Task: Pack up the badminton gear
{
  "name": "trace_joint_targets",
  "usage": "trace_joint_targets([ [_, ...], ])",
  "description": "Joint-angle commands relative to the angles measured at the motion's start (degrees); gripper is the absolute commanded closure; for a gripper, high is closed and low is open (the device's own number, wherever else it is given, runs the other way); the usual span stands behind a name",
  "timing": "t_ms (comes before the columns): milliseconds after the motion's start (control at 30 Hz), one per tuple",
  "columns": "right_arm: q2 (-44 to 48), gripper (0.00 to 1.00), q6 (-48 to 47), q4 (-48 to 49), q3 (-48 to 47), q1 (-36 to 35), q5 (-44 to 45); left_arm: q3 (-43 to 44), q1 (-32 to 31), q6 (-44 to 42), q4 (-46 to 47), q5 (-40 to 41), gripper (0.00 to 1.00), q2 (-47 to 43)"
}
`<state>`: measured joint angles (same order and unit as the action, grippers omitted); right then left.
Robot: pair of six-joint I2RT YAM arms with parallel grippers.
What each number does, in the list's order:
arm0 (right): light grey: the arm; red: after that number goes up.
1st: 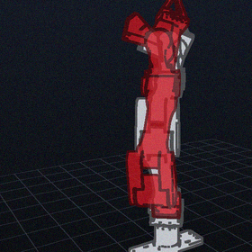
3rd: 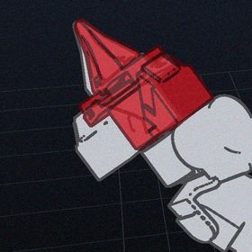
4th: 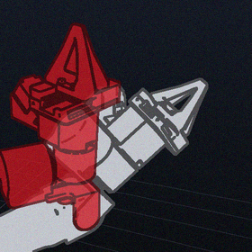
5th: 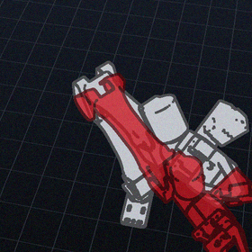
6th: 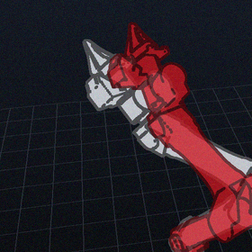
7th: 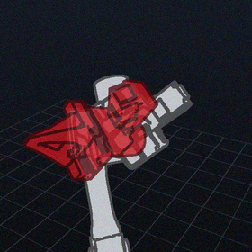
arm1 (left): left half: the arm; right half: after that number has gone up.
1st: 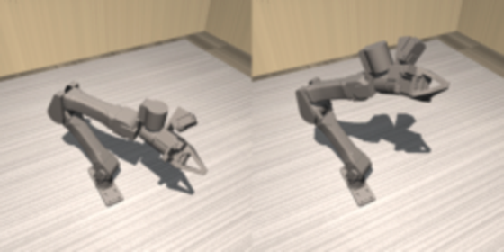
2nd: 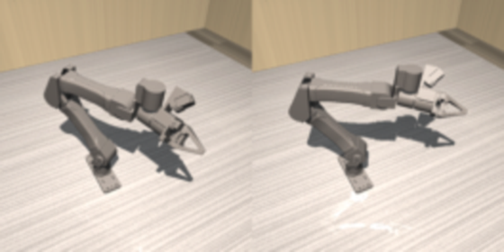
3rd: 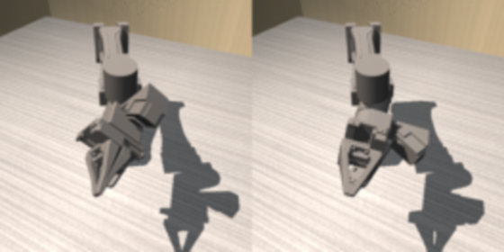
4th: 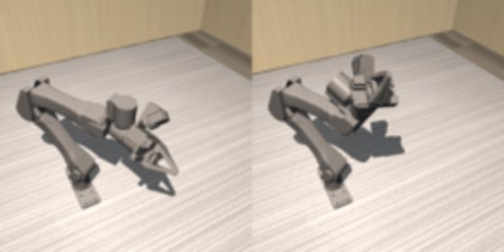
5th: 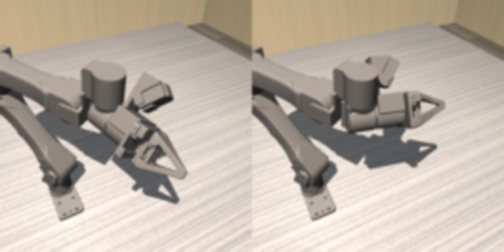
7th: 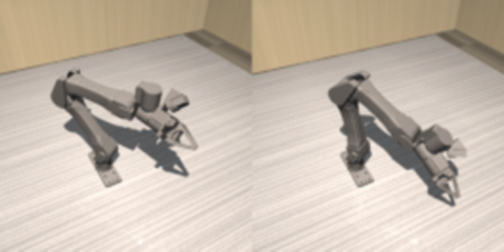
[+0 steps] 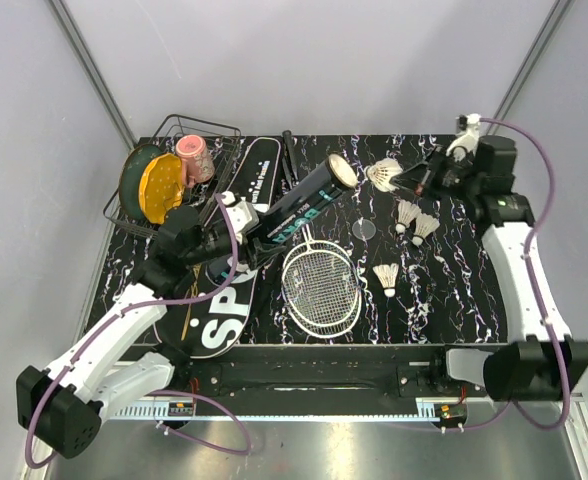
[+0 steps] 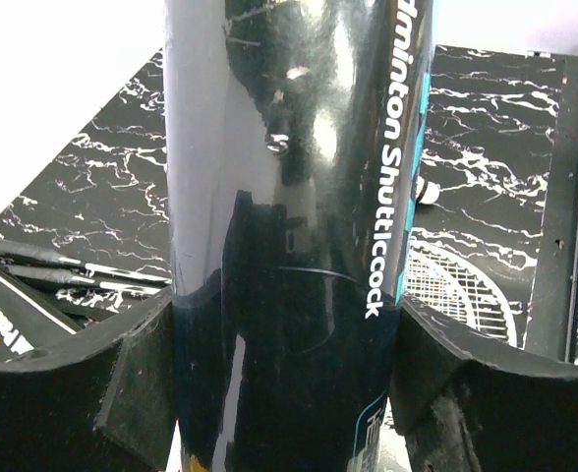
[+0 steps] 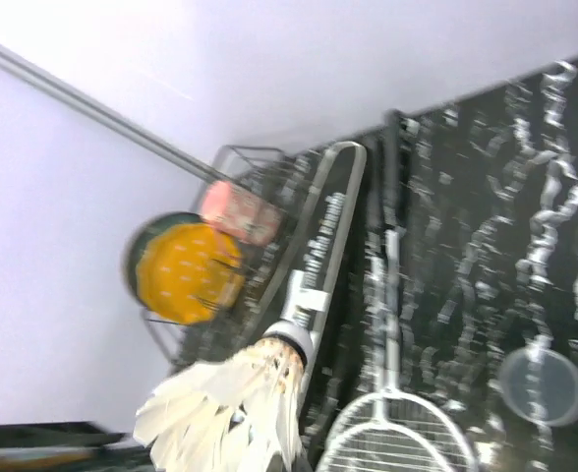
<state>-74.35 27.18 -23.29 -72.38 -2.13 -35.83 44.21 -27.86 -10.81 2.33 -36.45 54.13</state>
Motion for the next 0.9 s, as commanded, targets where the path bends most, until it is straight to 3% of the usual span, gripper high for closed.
trace_joint_targets([
  [0, 7.0, 1.0, 7.3, -7.1, -5.5, 1.6, -21.6, -1.4, -0.2, -9.0, 2.9, -4.4, 0.95, -3.3],
  [100, 11.1, 1.0, 8.1, -6.6, -8.0, 1.6, -24.7, -1.1, -0.3, -13.0, 0.3, -2.1, 0.97, -4.4],
  [167, 14.1, 1.0, 4.5, -12.6, -10.8, 1.5, -21.5, -0.9, -0.2, -14.1, 0.3, 1.9, 0.97, -5.2],
  [233, 13.4, 1.0, 0.3, -19.1, -15.6, 1.5, -18.0, -0.5, -0.2, -16.2, -0.6, 4.0, 0.96, -5.4],
  [400, 10.4, 1.0, 0.0, -20.4, -20.6, 1.5, -22.0, -3.2, -0.1, -19.5, 1.4, 5.0, 0.96, -6.3],
  [600, 7.2, 1.0, 2.3, -19.4, -20.9, -1.6, -27.5, -9.0, 0.0, -17.3, 9.6, 6.1, 0.96, -9.7],
  [867, 5.3, 1.0, -0.3, -21.4, -19.0, -6.1, -27.4, -9.0, 0.0, -17.5, 8.7, 4.2, 0.96, -11.8],
])
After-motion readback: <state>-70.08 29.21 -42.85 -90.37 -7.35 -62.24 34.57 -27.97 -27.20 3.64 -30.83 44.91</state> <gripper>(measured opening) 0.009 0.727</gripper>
